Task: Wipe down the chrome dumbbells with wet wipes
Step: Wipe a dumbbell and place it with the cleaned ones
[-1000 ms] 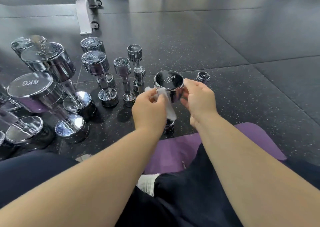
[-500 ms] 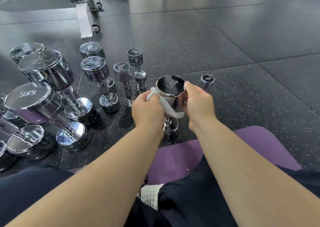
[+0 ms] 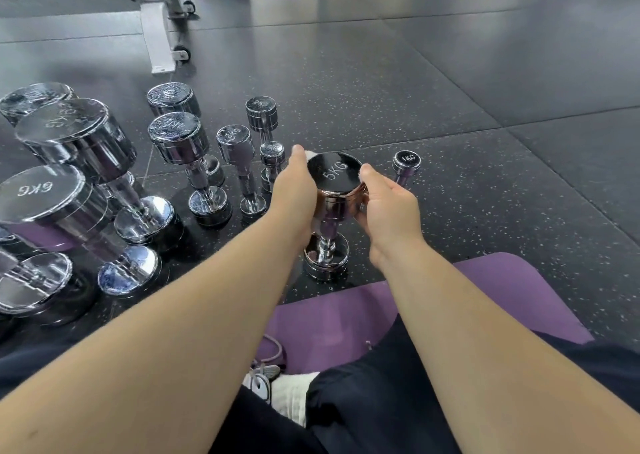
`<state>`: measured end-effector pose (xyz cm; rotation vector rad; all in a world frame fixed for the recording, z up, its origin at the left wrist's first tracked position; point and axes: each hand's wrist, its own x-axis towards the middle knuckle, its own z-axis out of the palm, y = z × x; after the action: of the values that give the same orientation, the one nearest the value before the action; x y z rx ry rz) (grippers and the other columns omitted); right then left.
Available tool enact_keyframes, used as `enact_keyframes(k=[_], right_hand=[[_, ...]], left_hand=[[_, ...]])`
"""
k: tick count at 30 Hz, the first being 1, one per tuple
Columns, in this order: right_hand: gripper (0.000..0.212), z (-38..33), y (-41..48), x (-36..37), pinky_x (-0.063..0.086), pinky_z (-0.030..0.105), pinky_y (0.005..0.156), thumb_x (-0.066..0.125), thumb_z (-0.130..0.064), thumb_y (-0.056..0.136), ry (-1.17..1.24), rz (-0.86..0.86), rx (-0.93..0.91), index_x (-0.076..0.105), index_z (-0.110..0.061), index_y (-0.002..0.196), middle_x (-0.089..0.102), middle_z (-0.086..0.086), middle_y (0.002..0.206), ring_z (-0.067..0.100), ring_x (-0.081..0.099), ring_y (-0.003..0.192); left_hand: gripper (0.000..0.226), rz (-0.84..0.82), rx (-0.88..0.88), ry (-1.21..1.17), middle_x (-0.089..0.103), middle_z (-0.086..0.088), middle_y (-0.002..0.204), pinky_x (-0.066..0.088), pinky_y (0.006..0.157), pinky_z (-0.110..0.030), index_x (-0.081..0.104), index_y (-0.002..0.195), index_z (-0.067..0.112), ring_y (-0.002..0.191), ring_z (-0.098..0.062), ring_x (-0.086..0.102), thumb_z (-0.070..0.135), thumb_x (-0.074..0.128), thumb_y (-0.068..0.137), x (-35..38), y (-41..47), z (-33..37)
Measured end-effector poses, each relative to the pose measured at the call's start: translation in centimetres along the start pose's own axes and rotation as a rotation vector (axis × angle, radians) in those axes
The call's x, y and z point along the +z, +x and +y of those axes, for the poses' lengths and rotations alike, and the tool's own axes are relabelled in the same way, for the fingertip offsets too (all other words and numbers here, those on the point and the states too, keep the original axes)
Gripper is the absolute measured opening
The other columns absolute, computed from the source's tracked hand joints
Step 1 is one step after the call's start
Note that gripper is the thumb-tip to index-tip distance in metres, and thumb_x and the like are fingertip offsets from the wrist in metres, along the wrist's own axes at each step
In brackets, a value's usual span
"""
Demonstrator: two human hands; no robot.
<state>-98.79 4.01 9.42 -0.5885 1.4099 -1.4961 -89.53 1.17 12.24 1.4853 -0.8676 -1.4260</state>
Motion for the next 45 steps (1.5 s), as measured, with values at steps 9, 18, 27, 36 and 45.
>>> enact_keyframes(k=[9,18,27,36,45], right_hand=[[0.029,-0.4,0.8,0.3,0.046,0.033,0.072,0.064,-0.029,0.093,0.034,0.010,0.017,0.058,-0.020,0.066,0.056,0.002,0.069,0.017,0.050,0.069],[0.027,-0.7,0.6,0.5,0.045,0.026,0.062,0.061,-0.025,0.094,0.054,0.001,0.028,0.060,-0.019,0.068,0.059,0.000,0.067,0.011,0.053,0.059],[0.020,-1.3,1.1,0.4,0.043,0.024,0.055,0.059,-0.021,0.092,0.089,-0.059,0.101,0.065,-0.018,0.073,0.062,-0.005,0.062,0.009,0.055,0.054],[0.016,-3.0,2.8,0.7,0.046,0.023,0.070,0.061,-0.028,0.093,-0.005,-0.185,0.011,0.071,-0.017,0.100,0.072,-0.002,0.103,0.008,0.064,0.083],[0.016,-4.4,4.5,2.3,0.042,0.018,0.046,0.055,-0.002,0.094,-0.297,-0.363,-0.045,0.071,0.000,0.095,0.064,0.008,0.073,0.013,0.057,0.054]], left_hand=[[0.055,-0.176,0.050,0.078,0.071,-0.008,0.108,0.049,0.081,-0.036,0.070,0.102,0.023,0.102,-0.023,0.066,0.060,0.029,0.099,-0.3,1.8,1.9],[0.036,-0.309,-0.109,-0.112,0.064,-0.003,0.078,0.046,0.072,-0.036,0.067,0.072,0.019,0.067,-0.022,0.057,0.032,0.039,0.091,-1.6,3.7,-1.2],[0.042,-0.424,-0.157,-0.246,0.067,-0.019,0.117,0.054,0.080,-0.038,0.059,0.111,0.003,0.107,-0.029,0.062,0.023,0.025,0.095,-3.0,2.2,0.0],[0.006,-0.219,0.118,0.033,0.073,-0.007,0.077,0.056,0.065,-0.028,0.071,0.090,0.009,0.068,-0.019,0.068,0.011,0.065,0.092,-1.5,3.1,1.9],[0.025,-0.145,0.143,0.125,0.061,-0.006,0.080,0.034,0.068,-0.033,0.076,0.079,0.021,0.074,-0.021,0.048,0.032,0.056,0.088,-2.7,3.8,0.5]])
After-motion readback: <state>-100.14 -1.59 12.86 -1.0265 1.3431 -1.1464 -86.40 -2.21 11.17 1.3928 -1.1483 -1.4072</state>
